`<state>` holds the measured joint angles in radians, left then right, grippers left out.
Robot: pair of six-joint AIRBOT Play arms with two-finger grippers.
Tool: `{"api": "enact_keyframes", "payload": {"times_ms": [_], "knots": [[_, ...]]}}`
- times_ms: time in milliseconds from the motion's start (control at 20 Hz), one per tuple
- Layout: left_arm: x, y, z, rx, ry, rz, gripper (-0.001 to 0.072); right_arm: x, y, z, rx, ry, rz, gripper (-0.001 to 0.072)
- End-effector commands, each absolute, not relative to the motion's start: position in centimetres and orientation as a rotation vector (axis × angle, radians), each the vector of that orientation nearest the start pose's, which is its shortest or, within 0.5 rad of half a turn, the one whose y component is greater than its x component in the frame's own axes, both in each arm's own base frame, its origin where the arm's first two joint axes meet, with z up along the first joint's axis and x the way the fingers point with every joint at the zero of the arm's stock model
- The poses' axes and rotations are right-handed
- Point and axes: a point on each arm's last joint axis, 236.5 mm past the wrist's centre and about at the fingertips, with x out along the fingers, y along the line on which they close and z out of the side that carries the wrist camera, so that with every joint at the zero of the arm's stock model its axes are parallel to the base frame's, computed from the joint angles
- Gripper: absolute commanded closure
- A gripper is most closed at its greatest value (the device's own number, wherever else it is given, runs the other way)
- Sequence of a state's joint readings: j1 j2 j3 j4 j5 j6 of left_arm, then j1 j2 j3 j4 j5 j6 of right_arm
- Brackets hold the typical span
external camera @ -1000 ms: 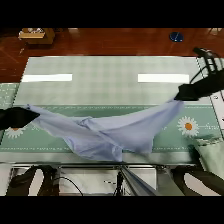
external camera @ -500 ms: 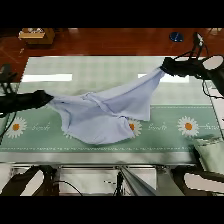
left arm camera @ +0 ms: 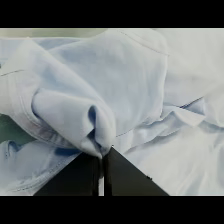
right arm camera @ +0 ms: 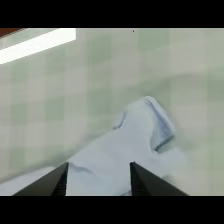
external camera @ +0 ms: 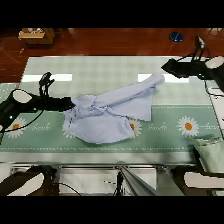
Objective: Fold the shirts.
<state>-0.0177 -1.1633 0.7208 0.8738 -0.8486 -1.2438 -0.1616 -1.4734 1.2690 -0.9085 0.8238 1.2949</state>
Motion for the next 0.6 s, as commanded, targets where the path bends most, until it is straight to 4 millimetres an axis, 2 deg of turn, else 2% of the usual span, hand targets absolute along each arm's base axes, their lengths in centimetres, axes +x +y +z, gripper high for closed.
{"api": "enact_keyframes", "payload": {"times_ms": [0, 50, 100, 200, 300, 400, 500, 550], "knots": [[33.7, -12.2, -4.9, -0.431, 1.191, -0.362, 0.0680, 42.7, -2.5, 1.7, 0.354, 1.179, 0.187, 0.0274], [33.7, -12.2, -4.9, -0.431, 1.192, -0.363, 0.0680, 39.8, -3.6, 0.2, 0.359, 1.294, 0.179, 0.0280], [33.6, -12.2, -4.9, -0.431, 1.194, -0.364, 0.0680, 37.7, -3.7, -1.2, 0.404, 1.364, 0.188, 0.0280], [33.6, -12.3, -4.9, -0.432, 1.196, -0.365, 0.0680, 34.7, -1.6, -3.4, 0.552, 1.432, 0.264, 0.0276], [33.6, -12.3, -4.9, -0.432, 1.196, -0.365, 0.0680, 33.3, 1.4, -4.9, 0.674, 1.436, 0.352, 0.0275], [33.6, -12.3, -4.9, -0.432, 1.196, -0.365, 0.0680, 32.5, 4.2, -5.4, 0.741, 1.431, 0.427, 0.0275], [33.6, -12.3, -4.9, -0.433, 1.196, -0.365, 0.0680, 31.6, 5.9, -6.2, 0.737, 1.457, 0.459, 0.0273], [33.5, -12.3, -4.9, -0.433, 1.197, -0.365, 0.0680, 31.2, 6.5, -6.6, 0.726, 1.468, 0.464, 0.0237]]}}
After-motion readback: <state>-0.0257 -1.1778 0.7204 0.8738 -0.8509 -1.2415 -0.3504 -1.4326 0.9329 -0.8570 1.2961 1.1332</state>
